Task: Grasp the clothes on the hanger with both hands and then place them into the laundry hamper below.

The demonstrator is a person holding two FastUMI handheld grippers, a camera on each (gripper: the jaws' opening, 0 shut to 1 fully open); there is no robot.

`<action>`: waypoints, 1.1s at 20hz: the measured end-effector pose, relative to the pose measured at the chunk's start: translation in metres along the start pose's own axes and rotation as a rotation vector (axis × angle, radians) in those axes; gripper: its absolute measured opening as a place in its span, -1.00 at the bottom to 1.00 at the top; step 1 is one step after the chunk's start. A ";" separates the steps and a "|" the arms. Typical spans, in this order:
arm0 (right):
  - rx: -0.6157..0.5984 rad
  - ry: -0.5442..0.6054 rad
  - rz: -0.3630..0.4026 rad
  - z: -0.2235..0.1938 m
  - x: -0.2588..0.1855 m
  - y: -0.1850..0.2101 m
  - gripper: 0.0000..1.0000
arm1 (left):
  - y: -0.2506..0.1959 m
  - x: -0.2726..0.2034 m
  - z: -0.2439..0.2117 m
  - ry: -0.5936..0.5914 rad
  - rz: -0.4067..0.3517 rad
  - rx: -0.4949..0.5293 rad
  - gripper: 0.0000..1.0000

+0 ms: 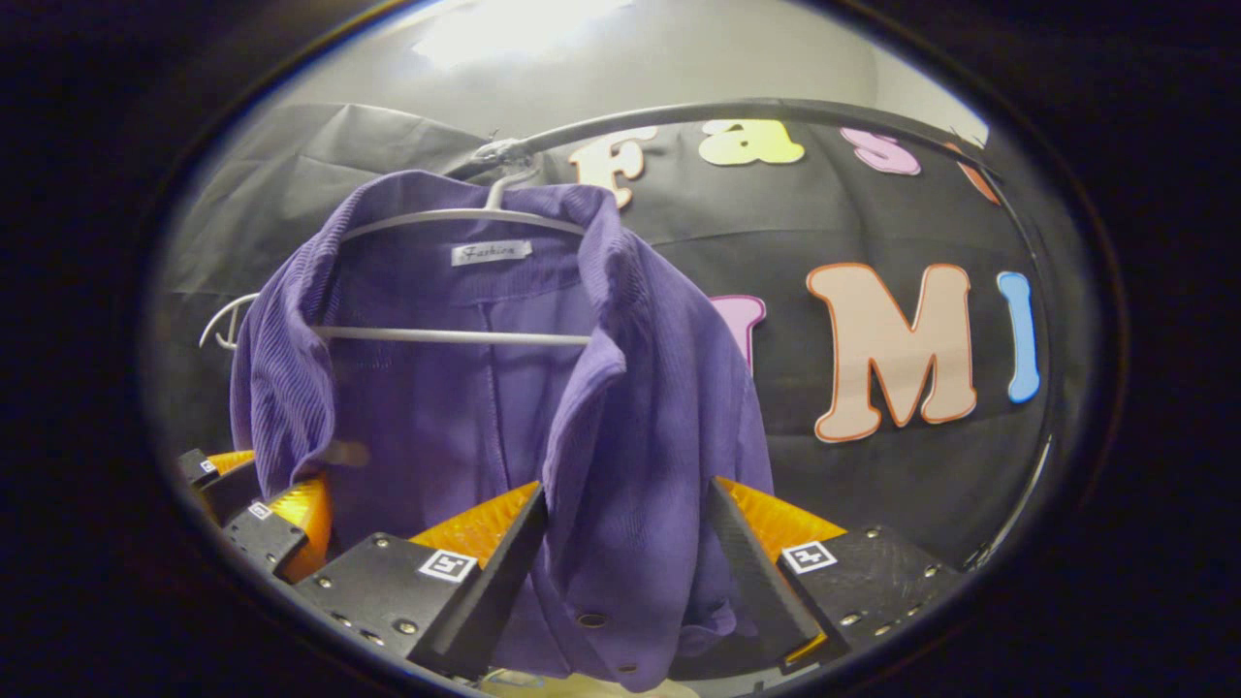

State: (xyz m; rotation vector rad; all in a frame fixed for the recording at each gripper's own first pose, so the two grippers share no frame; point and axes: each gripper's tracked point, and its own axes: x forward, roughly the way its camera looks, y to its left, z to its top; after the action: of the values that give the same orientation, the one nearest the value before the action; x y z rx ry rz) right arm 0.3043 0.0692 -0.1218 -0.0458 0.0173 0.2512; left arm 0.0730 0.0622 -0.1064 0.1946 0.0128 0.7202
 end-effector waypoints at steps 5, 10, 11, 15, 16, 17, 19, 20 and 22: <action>0.015 -0.048 -0.054 0.016 0.011 0.008 0.93 | -0.011 -0.008 0.018 -0.039 -0.238 -0.114 -0.26; 0.083 -0.018 -0.061 0.018 0.039 0.016 0.66 | -0.008 -0.028 0.045 -0.070 -0.415 -0.149 -0.82; 0.113 -0.020 -0.057 0.022 0.044 0.017 0.40 | -0.007 -0.034 0.052 -0.078 -0.449 -0.168 -0.90; 0.166 -0.036 -0.105 0.034 0.056 -0.003 -0.65 | -0.004 -0.063 0.080 -0.098 -0.625 -0.252 -0.96; 0.187 -0.034 -0.027 0.037 0.056 0.011 -0.92 | -0.002 -0.069 0.087 -0.101 -0.678 -0.271 -0.99; 0.158 -0.040 -0.007 0.036 0.054 0.015 -0.91 | -0.004 -0.076 0.091 -0.094 -0.737 -0.291 -0.99; 0.074 -0.029 -0.029 0.040 0.041 0.004 -0.91 | 0.006 -0.082 0.090 -0.048 -0.818 -0.297 -0.99; 0.059 -0.004 -0.018 0.036 0.035 0.004 -0.85 | 0.011 -0.086 0.091 -0.028 -0.856 -0.298 -0.99; 0.002 0.018 -0.015 0.036 0.031 0.002 -0.94 | 0.029 -0.088 0.095 -0.035 -0.895 -0.285 -0.99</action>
State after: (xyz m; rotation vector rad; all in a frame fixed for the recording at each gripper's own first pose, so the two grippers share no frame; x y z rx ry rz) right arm 0.3339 0.0809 -0.0868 -0.0466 0.0351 0.2361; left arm -0.0053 0.0093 -0.0123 -0.0797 -0.0346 -0.1772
